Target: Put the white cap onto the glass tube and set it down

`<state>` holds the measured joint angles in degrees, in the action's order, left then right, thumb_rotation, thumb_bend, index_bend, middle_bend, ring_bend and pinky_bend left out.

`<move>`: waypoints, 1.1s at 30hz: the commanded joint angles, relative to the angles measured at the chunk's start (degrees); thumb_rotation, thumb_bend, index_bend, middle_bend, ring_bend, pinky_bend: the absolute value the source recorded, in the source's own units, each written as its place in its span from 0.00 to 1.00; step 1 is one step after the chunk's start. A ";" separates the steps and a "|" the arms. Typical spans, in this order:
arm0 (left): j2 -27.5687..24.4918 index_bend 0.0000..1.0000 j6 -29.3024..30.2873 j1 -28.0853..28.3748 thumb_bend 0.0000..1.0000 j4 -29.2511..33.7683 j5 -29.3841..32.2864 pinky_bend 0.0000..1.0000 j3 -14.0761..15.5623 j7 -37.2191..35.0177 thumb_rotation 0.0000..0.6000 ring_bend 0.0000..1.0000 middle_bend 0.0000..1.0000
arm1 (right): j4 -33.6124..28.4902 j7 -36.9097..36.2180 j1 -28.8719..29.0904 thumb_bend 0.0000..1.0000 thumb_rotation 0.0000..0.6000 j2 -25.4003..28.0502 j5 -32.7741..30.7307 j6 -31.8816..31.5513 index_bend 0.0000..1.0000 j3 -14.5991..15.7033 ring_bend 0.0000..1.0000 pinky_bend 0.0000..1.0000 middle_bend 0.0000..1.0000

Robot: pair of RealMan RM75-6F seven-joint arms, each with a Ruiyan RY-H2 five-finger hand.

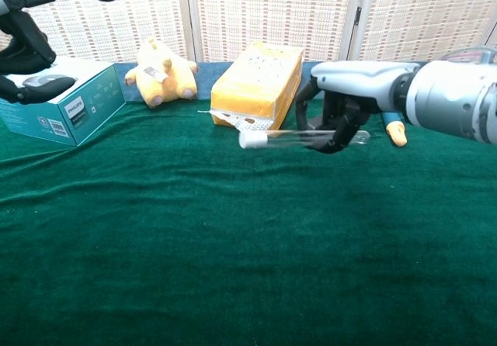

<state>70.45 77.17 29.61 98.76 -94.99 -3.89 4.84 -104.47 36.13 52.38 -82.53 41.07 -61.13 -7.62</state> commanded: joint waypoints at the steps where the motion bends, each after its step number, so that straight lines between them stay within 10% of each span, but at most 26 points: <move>1: 0.51 0.10 -0.02 -0.41 0.46 -0.58 0.18 0.84 0.35 -0.51 1.00 0.82 1.00 | 3.49 1.32 -0.30 0.73 1.00 -3.40 0.27 -1.99 0.96 1.75 1.00 1.00 1.00; 14: 1.24 0.08 -0.10 -1.73 0.46 -2.20 0.70 0.84 0.99 -1.97 1.00 0.82 1.00 | 14.01 1.61 -2.11 0.73 1.00 -13.29 3.38 -2.60 0.93 3.33 1.00 1.00 1.00; 33: 2.09 0.07 0.16 -2.59 0.46 -3.81 0.52 0.84 0.94 -3.76 1.00 0.82 1.00 | 20.28 4.96 -3.72 0.73 1.00 -19.55 5.55 -2.29 0.60 2.14 1.00 1.00 1.00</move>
<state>72.53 77.32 27.03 94.95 -94.46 -2.94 1.09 -84.21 41.08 48.69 -102.06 46.60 -63.44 -5.46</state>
